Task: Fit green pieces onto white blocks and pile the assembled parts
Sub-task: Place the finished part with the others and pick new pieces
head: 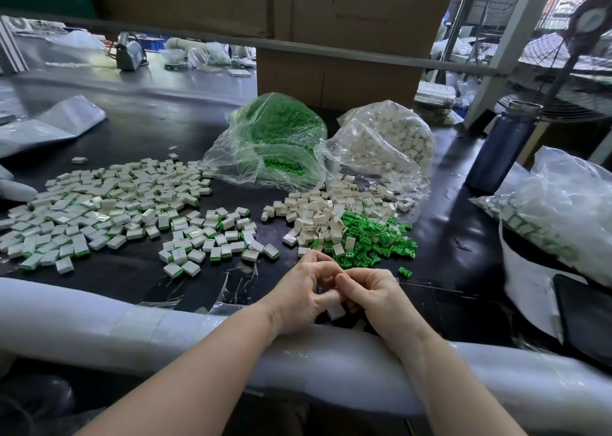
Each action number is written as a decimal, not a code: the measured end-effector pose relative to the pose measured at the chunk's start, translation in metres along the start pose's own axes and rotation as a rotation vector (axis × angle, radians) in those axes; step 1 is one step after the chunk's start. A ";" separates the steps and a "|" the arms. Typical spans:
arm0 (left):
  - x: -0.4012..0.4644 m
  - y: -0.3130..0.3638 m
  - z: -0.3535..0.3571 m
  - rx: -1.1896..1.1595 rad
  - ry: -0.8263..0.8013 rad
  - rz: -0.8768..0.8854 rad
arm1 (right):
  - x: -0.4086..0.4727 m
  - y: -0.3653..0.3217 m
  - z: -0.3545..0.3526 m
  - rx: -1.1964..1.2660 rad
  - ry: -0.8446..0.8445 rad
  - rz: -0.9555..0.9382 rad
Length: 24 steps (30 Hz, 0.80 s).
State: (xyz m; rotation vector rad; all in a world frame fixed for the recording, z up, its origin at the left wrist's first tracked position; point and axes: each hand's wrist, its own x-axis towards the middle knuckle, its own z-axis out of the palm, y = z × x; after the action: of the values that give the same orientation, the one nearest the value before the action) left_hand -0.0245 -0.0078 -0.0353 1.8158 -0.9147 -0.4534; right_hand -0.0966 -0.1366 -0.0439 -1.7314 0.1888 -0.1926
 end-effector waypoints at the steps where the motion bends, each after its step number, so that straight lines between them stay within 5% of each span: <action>1: 0.000 0.000 0.000 0.006 -0.003 -0.003 | 0.000 0.000 0.000 0.004 0.000 0.003; 24: 0.002 -0.002 0.001 -0.011 -0.056 -0.003 | 0.000 -0.001 0.001 0.019 0.033 0.021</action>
State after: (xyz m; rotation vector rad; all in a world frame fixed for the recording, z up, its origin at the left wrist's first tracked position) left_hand -0.0229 -0.0092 -0.0375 1.8029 -0.9458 -0.5126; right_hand -0.0966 -0.1349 -0.0429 -1.7076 0.2290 -0.2067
